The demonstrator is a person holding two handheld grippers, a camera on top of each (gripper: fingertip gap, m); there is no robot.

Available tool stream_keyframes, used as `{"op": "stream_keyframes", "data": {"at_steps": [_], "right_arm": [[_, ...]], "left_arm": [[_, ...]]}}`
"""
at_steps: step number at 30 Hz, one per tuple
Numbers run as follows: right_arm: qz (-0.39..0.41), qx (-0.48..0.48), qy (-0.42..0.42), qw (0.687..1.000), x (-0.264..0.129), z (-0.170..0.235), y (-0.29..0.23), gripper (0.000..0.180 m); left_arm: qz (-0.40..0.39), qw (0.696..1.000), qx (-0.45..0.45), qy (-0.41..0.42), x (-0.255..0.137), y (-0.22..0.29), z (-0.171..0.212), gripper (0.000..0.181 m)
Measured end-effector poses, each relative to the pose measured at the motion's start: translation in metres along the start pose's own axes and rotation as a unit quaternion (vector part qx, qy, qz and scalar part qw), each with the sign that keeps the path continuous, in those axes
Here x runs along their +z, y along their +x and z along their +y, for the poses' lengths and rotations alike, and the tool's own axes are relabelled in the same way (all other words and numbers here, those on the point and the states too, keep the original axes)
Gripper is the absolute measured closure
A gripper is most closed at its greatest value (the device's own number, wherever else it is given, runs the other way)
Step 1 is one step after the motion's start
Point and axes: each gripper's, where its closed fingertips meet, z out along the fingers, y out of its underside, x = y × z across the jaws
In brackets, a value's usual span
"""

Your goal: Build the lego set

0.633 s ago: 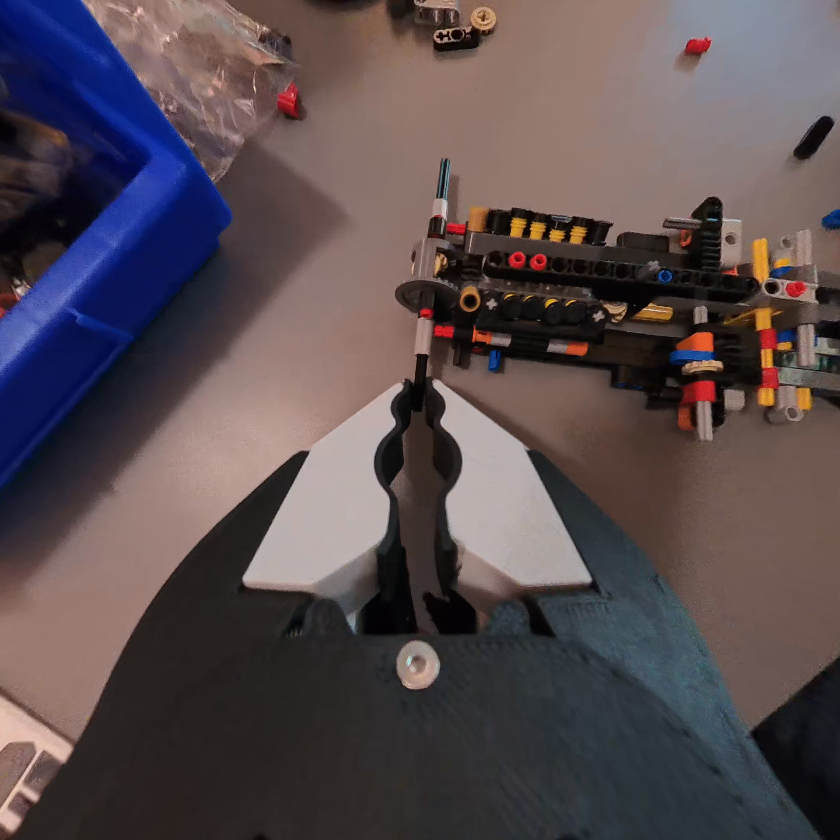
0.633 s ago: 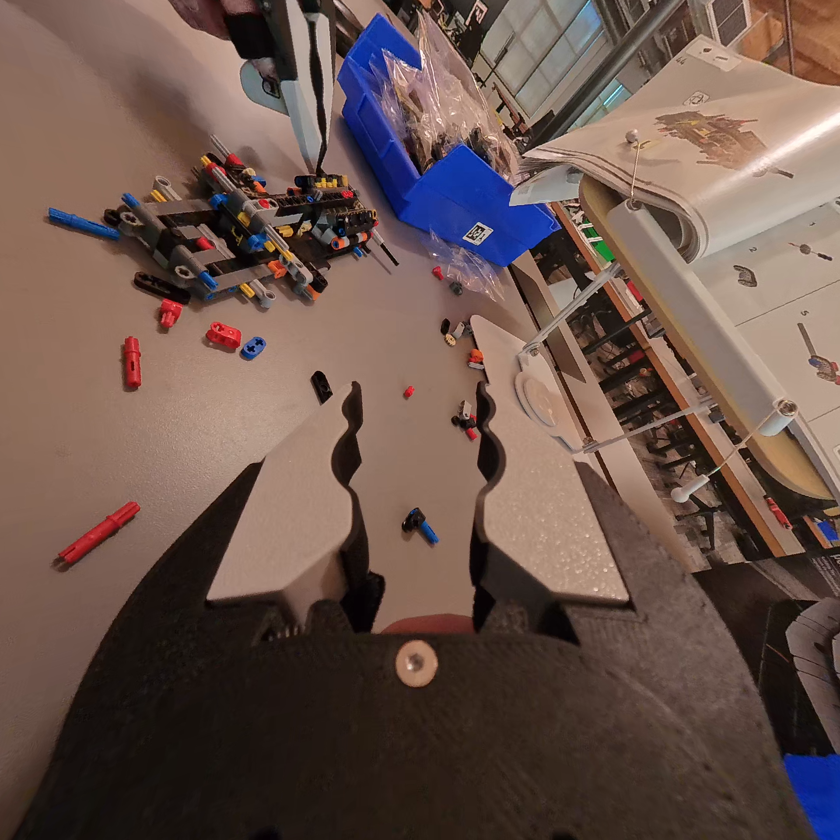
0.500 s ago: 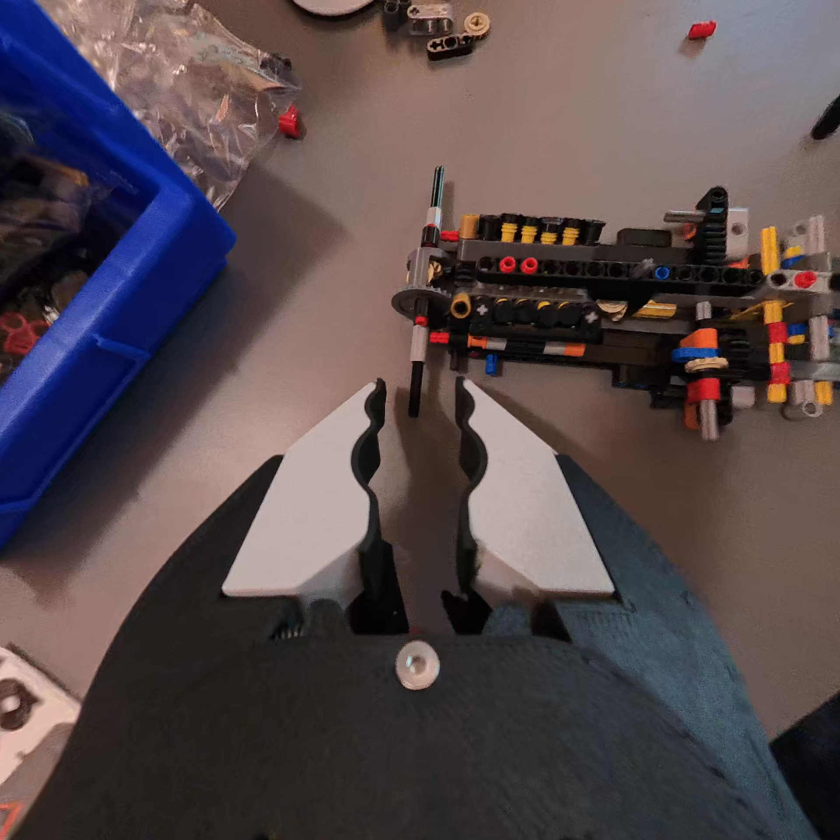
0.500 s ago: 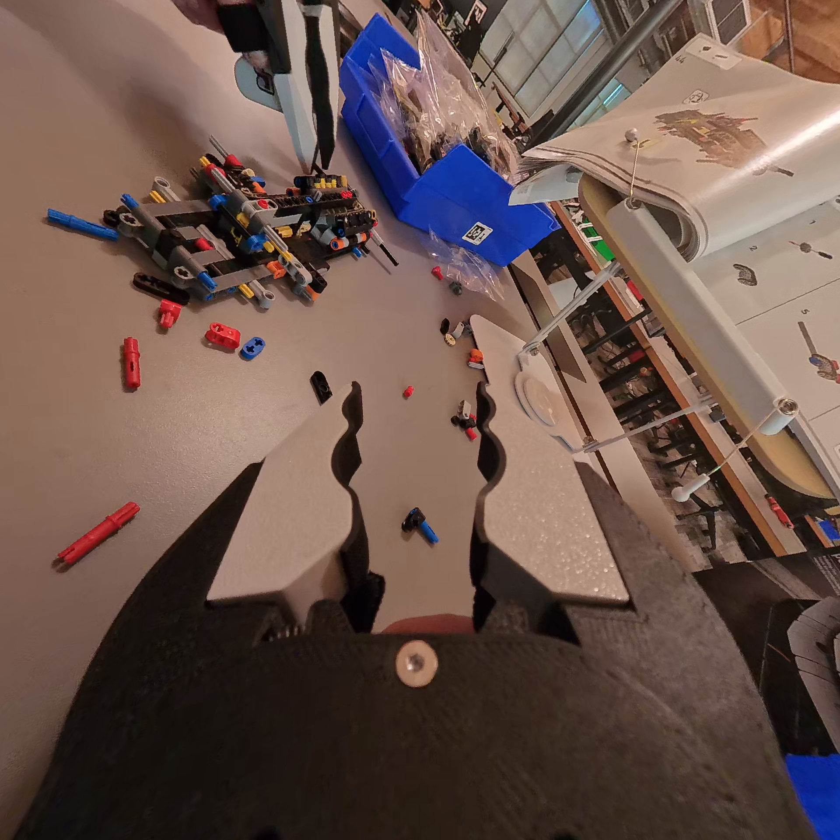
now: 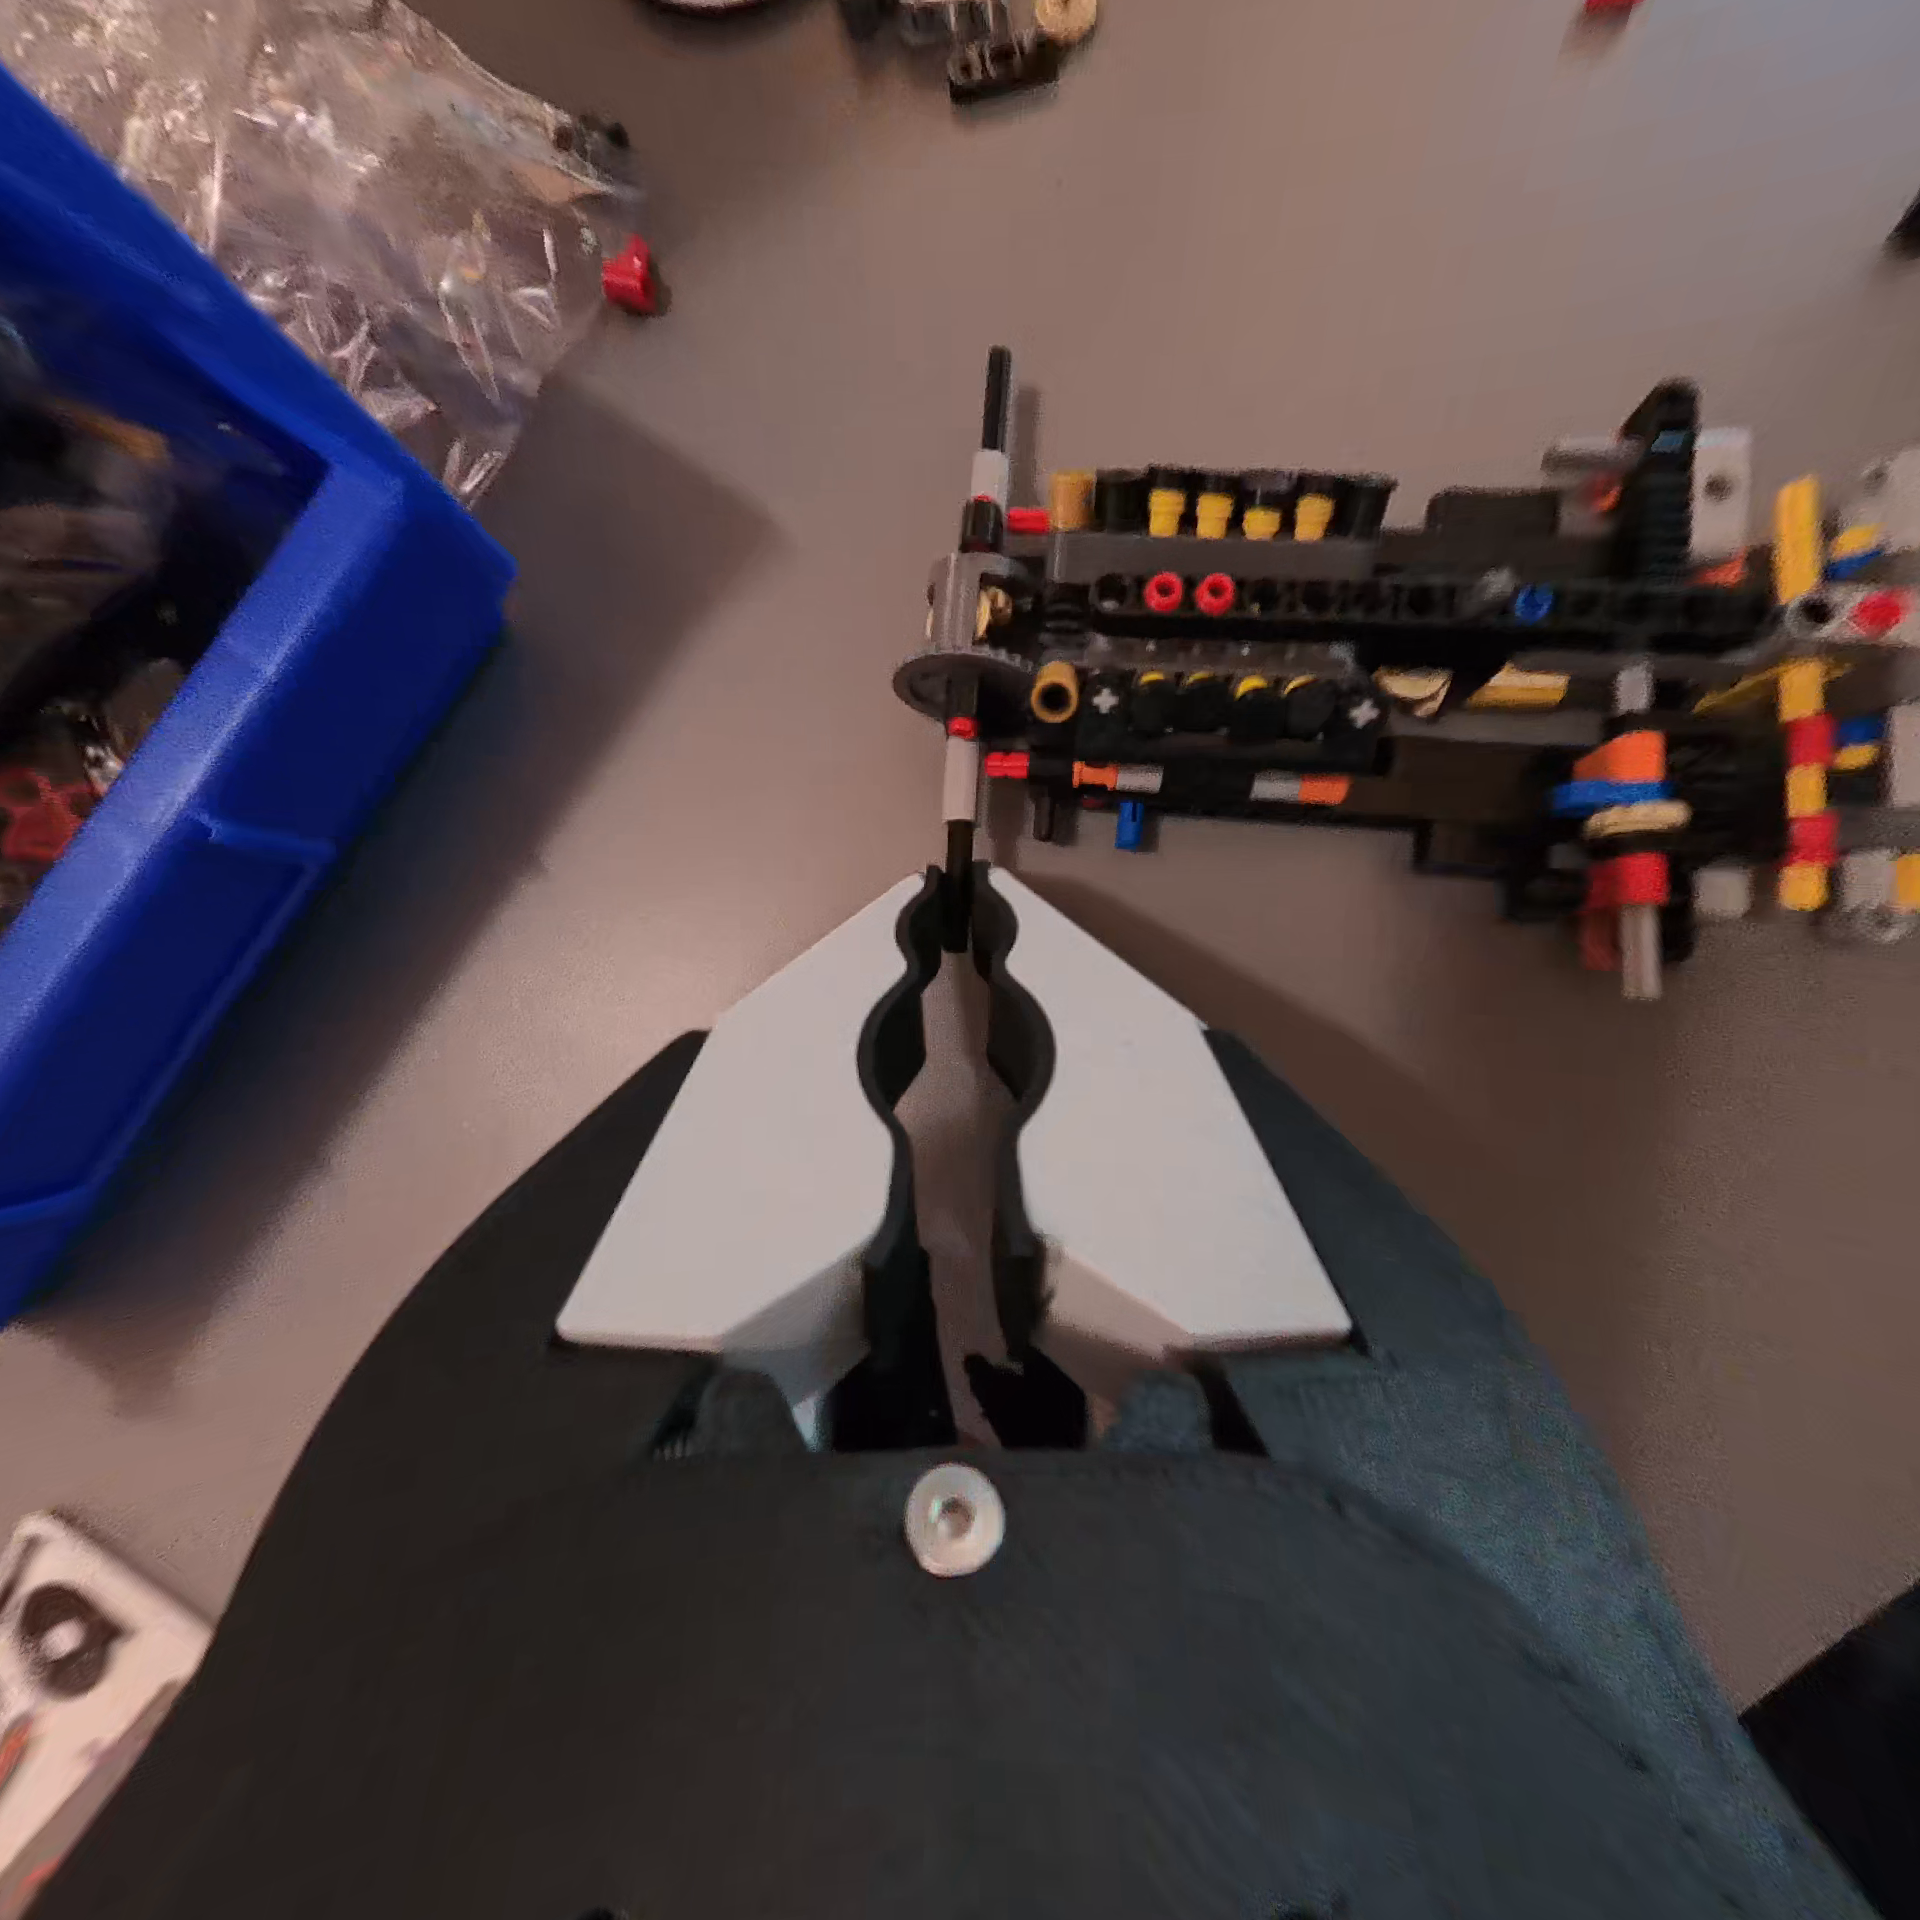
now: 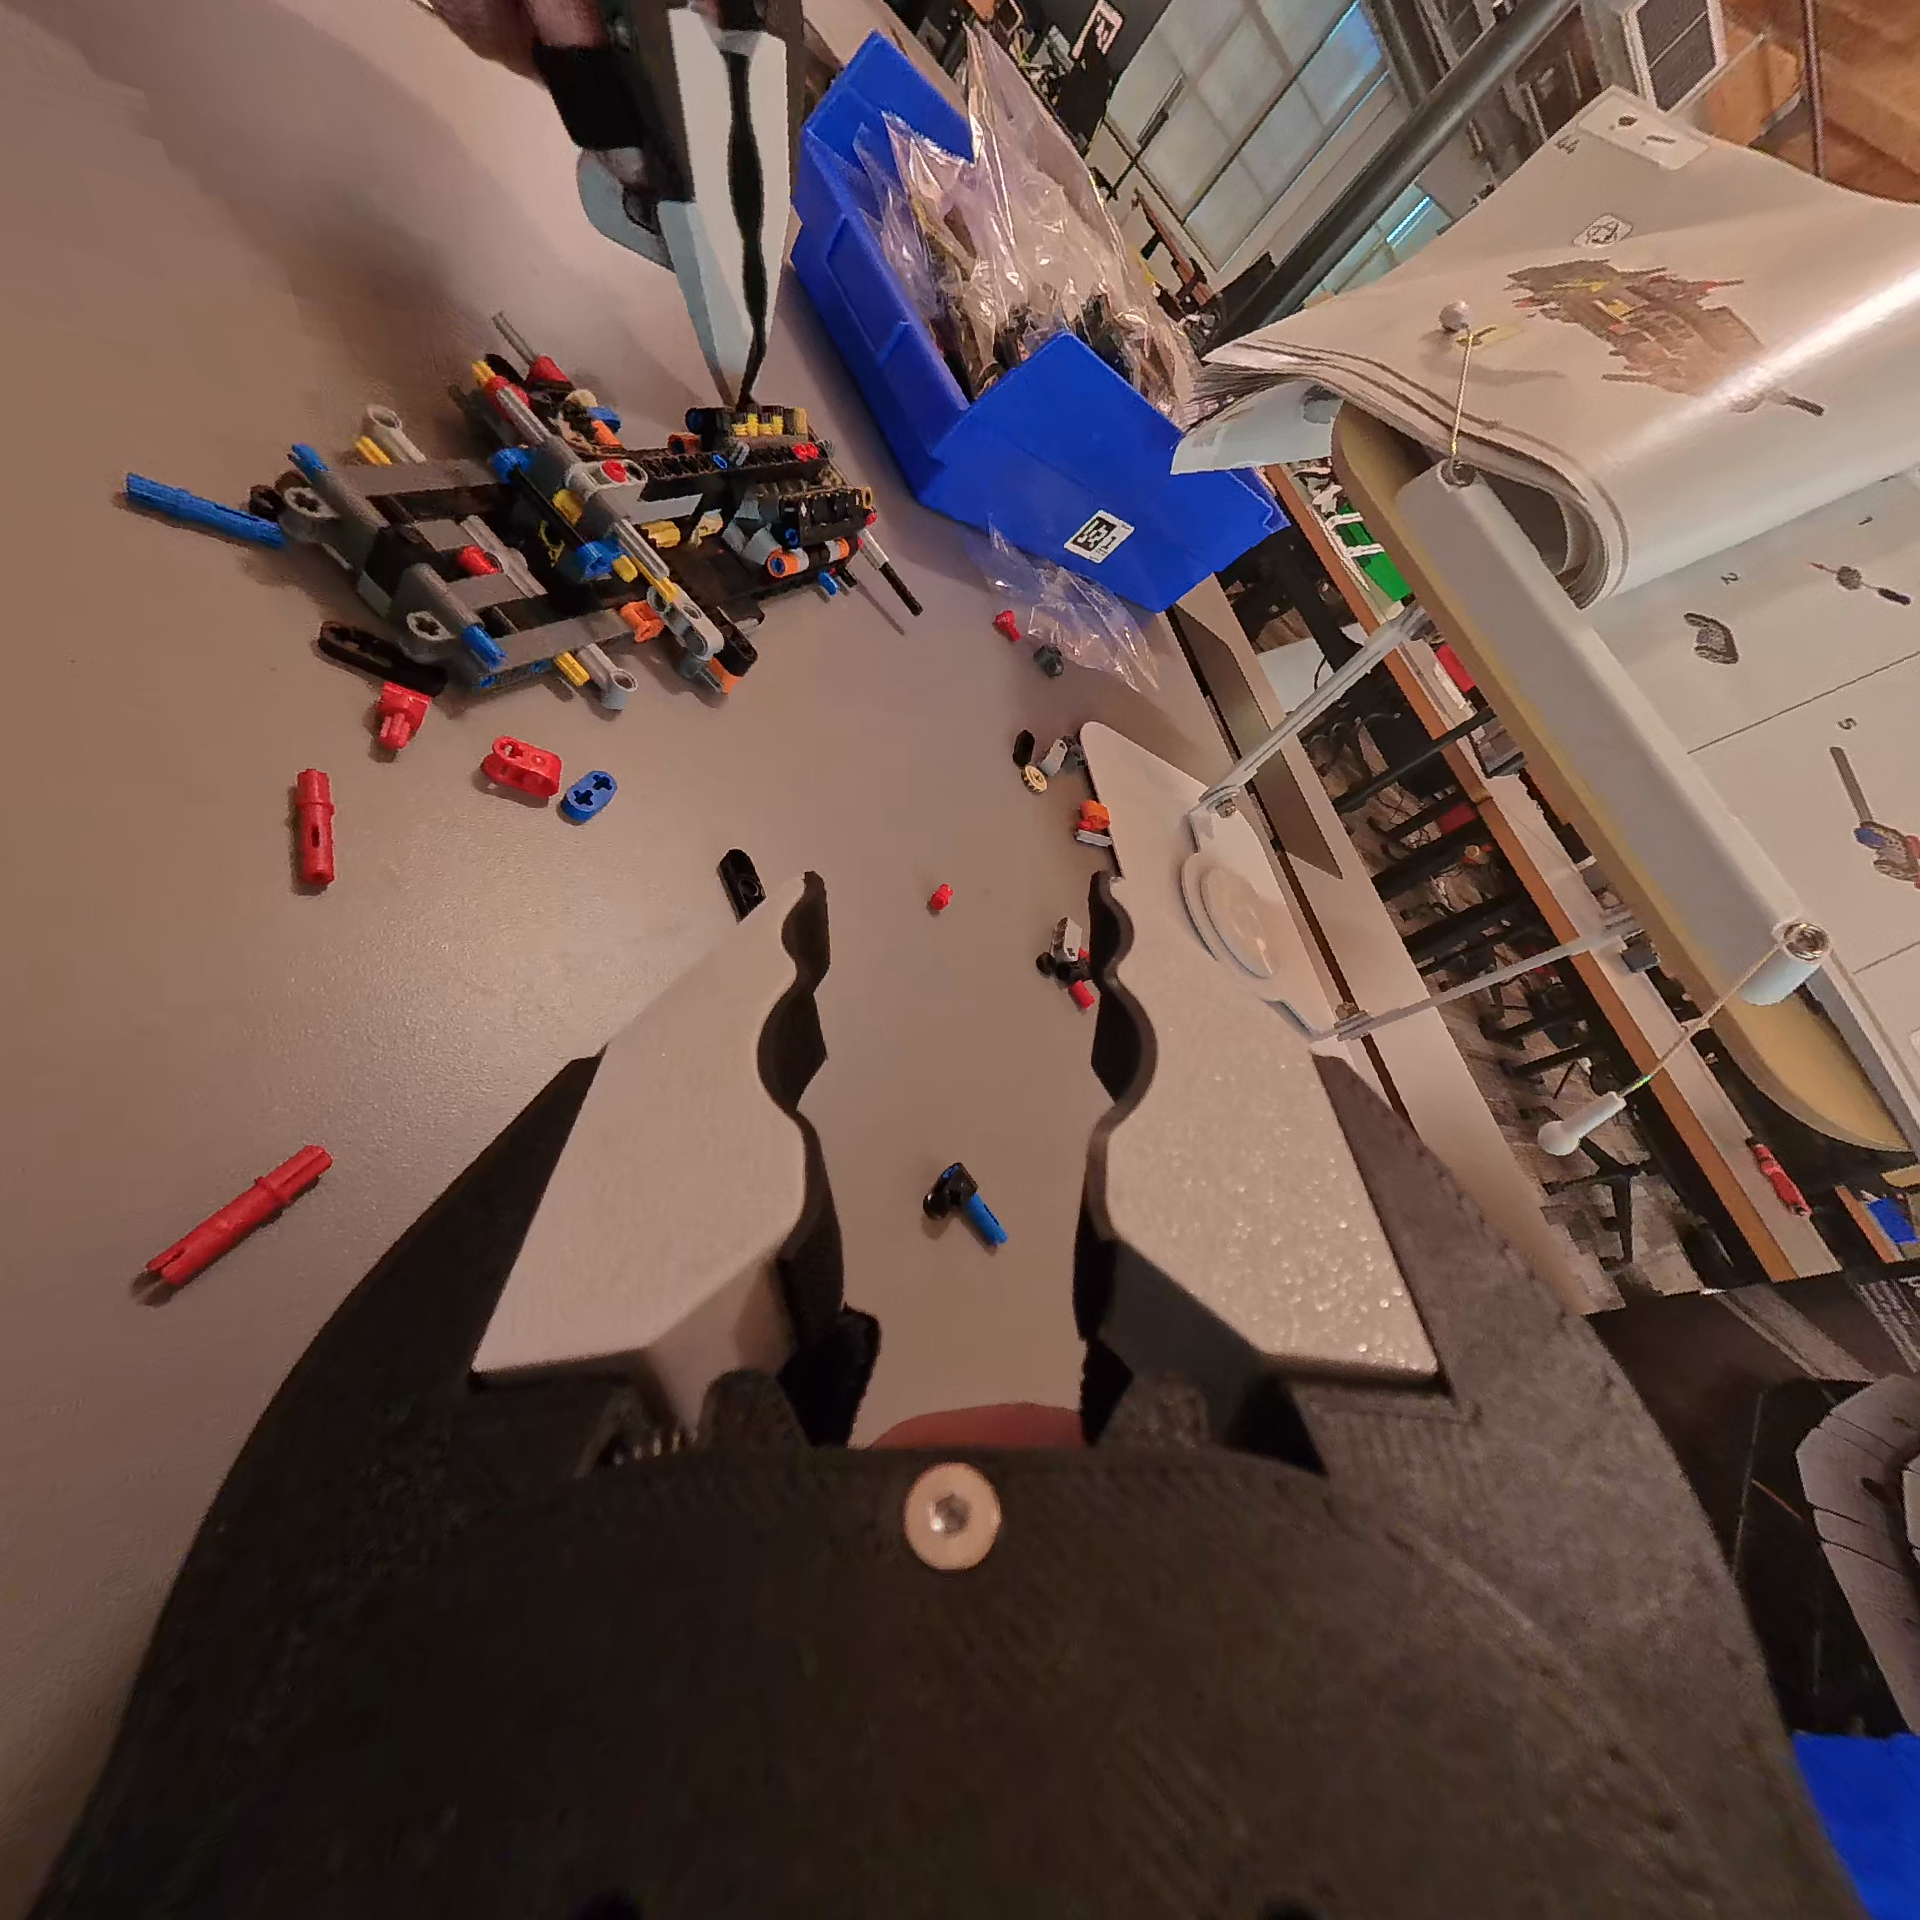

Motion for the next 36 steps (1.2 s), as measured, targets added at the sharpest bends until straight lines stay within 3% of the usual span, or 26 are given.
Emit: {"op": "stream_keyframes", "data": {"at_steps": [1, 3, 6, 14, 18, 20, 24, 31, 36], "right_arm": [[0.0, -0.001, 0.0, 1.0, 0.0, 0.0, 0.0, 0.132], [0.0, -0.002, -0.001, 1.0, 0.0, 0.0, 0.0, 0.132], [-0.001, -0.001, -0.002, 1.0, 0.0, 0.001, 0.0, 0.132], [-0.008, 0.011, -0.001, 1.0, 0.0, 0.0, -0.001, 0.131], [-0.034, 0.047, -0.006, 0.998, 0.001, 0.004, -0.004, 0.132], [-0.042, 0.05, -0.01, 0.998, 0.002, 0.004, -0.007, 0.132], [-0.047, 0.04, -0.011, 0.998, 0.002, 0.003, -0.012, 0.132], [-0.04, 0.019, -0.015, 0.999, 0.001, 0.001, -0.012, 0.132], [-0.039, 0.011, -0.014, 0.999, 0.0, -0.001, -0.013, 0.132]], "left_arm": [[0.012, 1.0, -0.02, 0.014, 0.0, -0.001, -0.003, 0.178], [0.021, 0.999, -0.033, 0.006, 0.001, -0.002, 0.001, 0.177], [0.008, 1.0, -0.017, 0.024, -0.002, -0.003, -0.005, 0.158], [-0.02, 0.998, 0.006, 0.067, -0.023, 0.015, -0.019, 0.155], [-0.015, 0.996, 0.008, 0.089, -0.033, 0.042, -0.025, 0.144], [0.025, 0.995, 0.01, 0.099, -0.037, 0.07, -0.029, 0.132], [0.069, 0.986, 0.011, 0.152, -0.049, 0.113, -0.055, 0.134], [-0.003, 0.994, 0.086, 0.064, -0.02, 0.129, -0.047, 0.135], [-0.003, 0.994, 0.104, 0.028, -0.013, 0.14, -0.037, 0.142]]}}
